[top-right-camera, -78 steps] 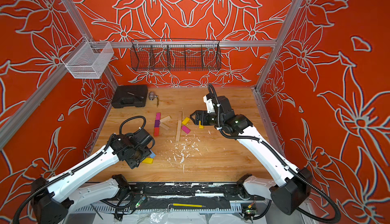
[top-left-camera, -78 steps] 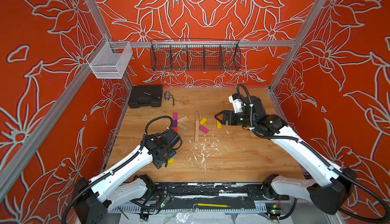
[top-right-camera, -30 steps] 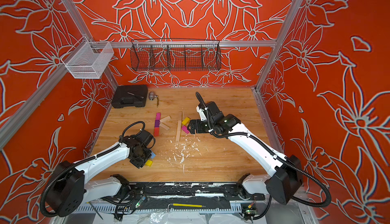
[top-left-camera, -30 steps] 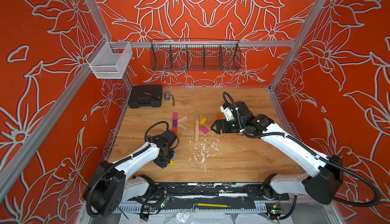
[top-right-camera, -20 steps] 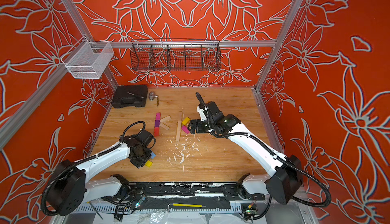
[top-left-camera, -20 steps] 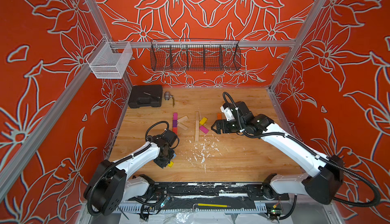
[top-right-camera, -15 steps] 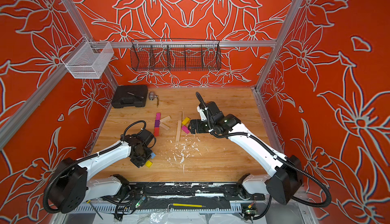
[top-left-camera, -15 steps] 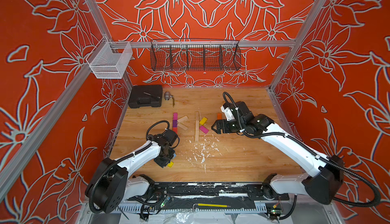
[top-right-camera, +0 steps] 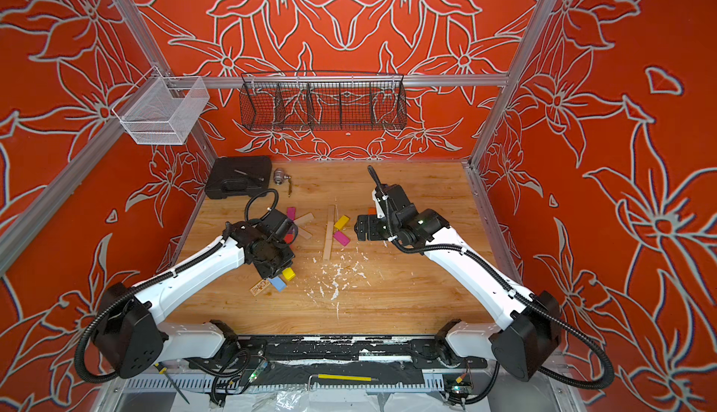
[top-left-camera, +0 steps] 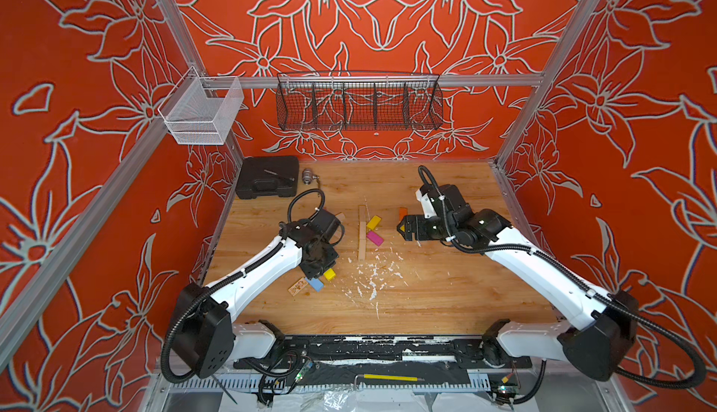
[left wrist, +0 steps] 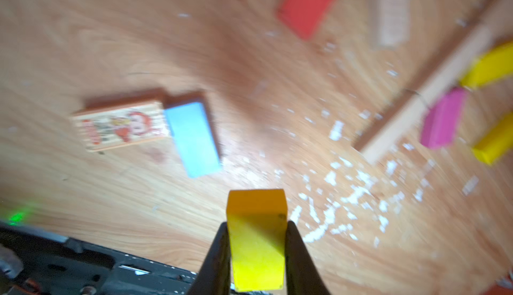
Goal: Assemble the letter k with building blocks
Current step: Pick up the building block from the center of the board, then assemble the building block at the center of the board.
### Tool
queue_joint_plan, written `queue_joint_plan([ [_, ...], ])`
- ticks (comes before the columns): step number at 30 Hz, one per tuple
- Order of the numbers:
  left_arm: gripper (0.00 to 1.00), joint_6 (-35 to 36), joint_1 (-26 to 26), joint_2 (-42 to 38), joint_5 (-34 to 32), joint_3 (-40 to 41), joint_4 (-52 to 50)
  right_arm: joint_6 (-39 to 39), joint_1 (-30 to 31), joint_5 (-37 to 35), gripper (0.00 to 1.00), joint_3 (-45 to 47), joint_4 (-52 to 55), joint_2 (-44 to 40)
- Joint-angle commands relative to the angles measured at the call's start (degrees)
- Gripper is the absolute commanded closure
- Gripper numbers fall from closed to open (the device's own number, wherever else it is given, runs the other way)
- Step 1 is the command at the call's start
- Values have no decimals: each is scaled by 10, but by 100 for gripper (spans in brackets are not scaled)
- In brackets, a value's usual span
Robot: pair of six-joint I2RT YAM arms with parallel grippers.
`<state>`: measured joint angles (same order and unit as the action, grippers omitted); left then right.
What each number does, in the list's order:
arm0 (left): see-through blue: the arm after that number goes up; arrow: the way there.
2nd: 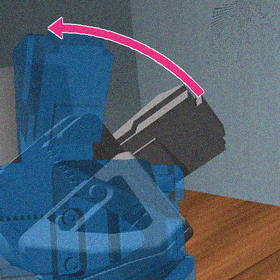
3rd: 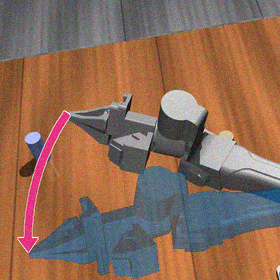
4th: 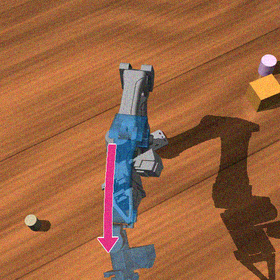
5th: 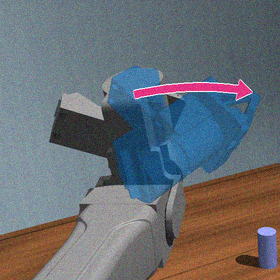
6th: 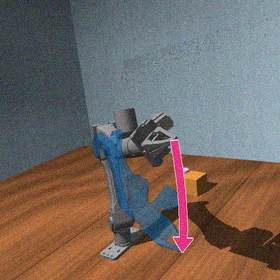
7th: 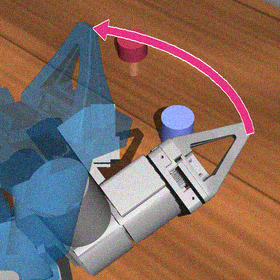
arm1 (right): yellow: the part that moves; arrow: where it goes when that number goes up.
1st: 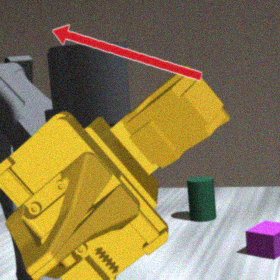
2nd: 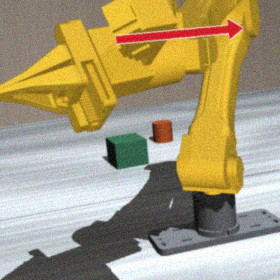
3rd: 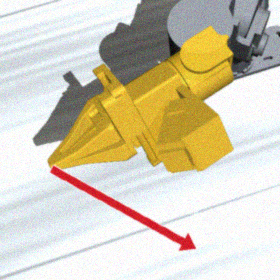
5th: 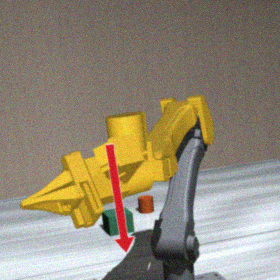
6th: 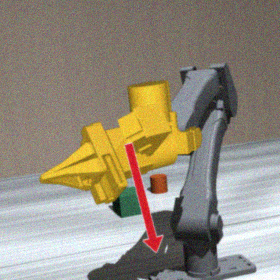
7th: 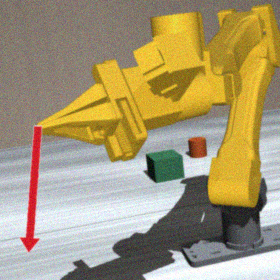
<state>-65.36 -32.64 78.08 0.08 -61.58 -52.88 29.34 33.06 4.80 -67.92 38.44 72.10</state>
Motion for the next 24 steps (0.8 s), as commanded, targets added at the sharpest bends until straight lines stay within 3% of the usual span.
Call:
queue_joint_plan([
  [1, 88, 57, -44, 54, -20, -74, -9, -2, -15, -47, 7, 11, 17, -36],
  [10, 89, 171, -124, 291, -30, -336, -43, 10, -40, -109, 6, 33, 52, -119],
  [16, 88, 209, -142, 459, -8, -500, -83, 20, -45, -160, 7, 32, 92, -176],
  [24, 88, 250, -153, 587, -20, -619, -109, 24, -46, -176, 6, 57, 96, -221],
])
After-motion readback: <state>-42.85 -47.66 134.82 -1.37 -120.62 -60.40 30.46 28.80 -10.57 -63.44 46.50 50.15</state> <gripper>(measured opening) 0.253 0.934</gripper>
